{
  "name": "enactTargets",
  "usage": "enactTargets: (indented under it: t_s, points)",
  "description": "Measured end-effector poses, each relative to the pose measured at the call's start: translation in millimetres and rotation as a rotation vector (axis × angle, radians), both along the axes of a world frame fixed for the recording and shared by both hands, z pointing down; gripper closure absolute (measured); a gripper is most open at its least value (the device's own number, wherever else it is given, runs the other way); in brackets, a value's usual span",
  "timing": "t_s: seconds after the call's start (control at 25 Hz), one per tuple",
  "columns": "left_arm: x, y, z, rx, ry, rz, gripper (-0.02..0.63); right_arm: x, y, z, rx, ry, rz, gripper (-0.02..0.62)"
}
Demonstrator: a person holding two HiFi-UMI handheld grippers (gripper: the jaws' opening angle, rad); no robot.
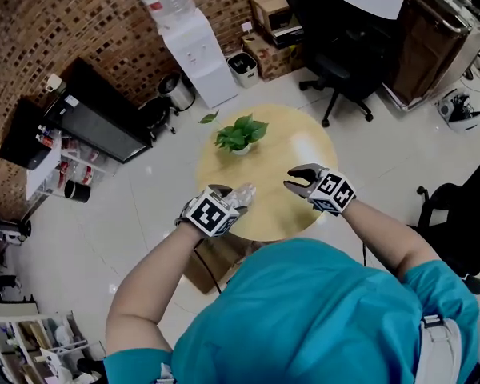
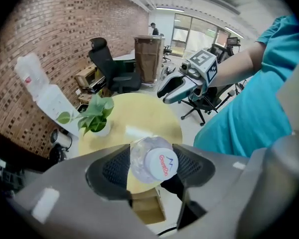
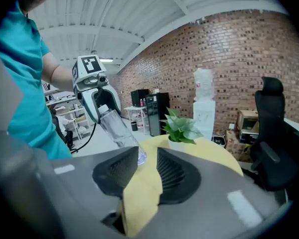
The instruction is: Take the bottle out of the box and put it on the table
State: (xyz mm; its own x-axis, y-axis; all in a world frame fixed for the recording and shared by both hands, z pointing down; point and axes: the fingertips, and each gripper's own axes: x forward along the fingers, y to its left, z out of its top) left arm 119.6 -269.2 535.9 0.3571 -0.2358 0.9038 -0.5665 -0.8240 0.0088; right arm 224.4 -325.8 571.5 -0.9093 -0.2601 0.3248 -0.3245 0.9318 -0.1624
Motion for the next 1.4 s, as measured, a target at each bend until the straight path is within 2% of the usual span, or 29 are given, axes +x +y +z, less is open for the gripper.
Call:
enactTargets:
  t_s: [0.08, 0.2, 0.24, 0.36, 0.4, 0.52, 0.56, 0.64, 0.72, 0.8, 0.88, 0.92, 0.96, 1.0, 1.16, 1.2, 1.24, 1.28, 1.4]
  points:
    - [20, -27, -5, 0.027, 0.007, 0.082, 0.336, 15, -10, 6, -0.012, 0.008, 0.061, 0.479]
    - [49, -80, -26, 0.171, -0.010, 0.226, 0.336, 39, -26, 15, -0.041, 0.025, 0.166, 0.479]
    - [57, -90, -28, 0.189, -0.008, 0.268, 0.337, 45, -29, 17, -0.052, 0.029, 0.201, 0.479]
    - [75, -102, -22, 0.193, 0.010, 0.377, 0.337, 56, -27, 26, -0.070, 0.043, 0.291, 0.479]
    - [78, -102, -15, 0.169, 0.011, 0.410, 0.337, 58, -26, 29, -0.077, 0.045, 0.323, 0.479]
    - [74, -92, 29, -0.019, -0.012, 0.489, 0.337, 62, -30, 39, -0.105, 0.045, 0.428, 0.479]
    - [75, -98, 34, -0.031, -0.012, 0.517, 0.336, 61, -32, 42, -0.115, 0.047, 0.456, 0.479]
    - [82, -119, 33, 0.003, -0.006, 0.567, 0.337, 55, -36, 48, -0.128, 0.053, 0.493, 0.479]
    - [88, -131, 40, -0.007, -0.009, 0.595, 0.336, 52, -36, 52, -0.137, 0.062, 0.508, 0.479]
    - [105, -148, 38, 0.055, 0.009, 0.624, 0.336, 53, -33, 55, -0.150, 0.067, 0.522, 0.479]
    - [128, -171, 32, 0.159, 0.043, 0.655, 0.336, 56, -31, 60, -0.171, 0.072, 0.531, 0.479]
    - [134, -177, 34, 0.173, 0.049, 0.662, 0.336, 57, -30, 63, -0.184, 0.073, 0.534, 0.479]
    - [135, -177, 41, 0.147, 0.041, 0.658, 0.336, 59, -31, 65, -0.191, 0.072, 0.538, 0.479]
    - [131, -172, 49, 0.080, 0.019, 0.643, 0.336, 62, -33, 66, -0.191, 0.070, 0.543, 0.479]
    - [90, -130, 87, -0.349, -0.133, 0.541, 0.335, 72, -41, 71, -0.202, 0.067, 0.554, 0.479]
    - [85, -124, 92, -0.423, -0.157, 0.524, 0.336, 75, -42, 72, -0.207, 0.066, 0.555, 0.479]
    - [86, -124, 95, -0.456, -0.163, 0.515, 0.336, 78, -43, 72, -0.207, 0.065, 0.557, 0.479]
    - [93, -131, 96, -0.439, -0.150, 0.517, 0.336, 81, -45, 73, -0.202, 0.063, 0.559, 0.479]
    - [137, -178, 103, -0.214, -0.027, 0.574, 0.334, 89, -48, 73, -0.199, 0.063, 0.563, 0.479]
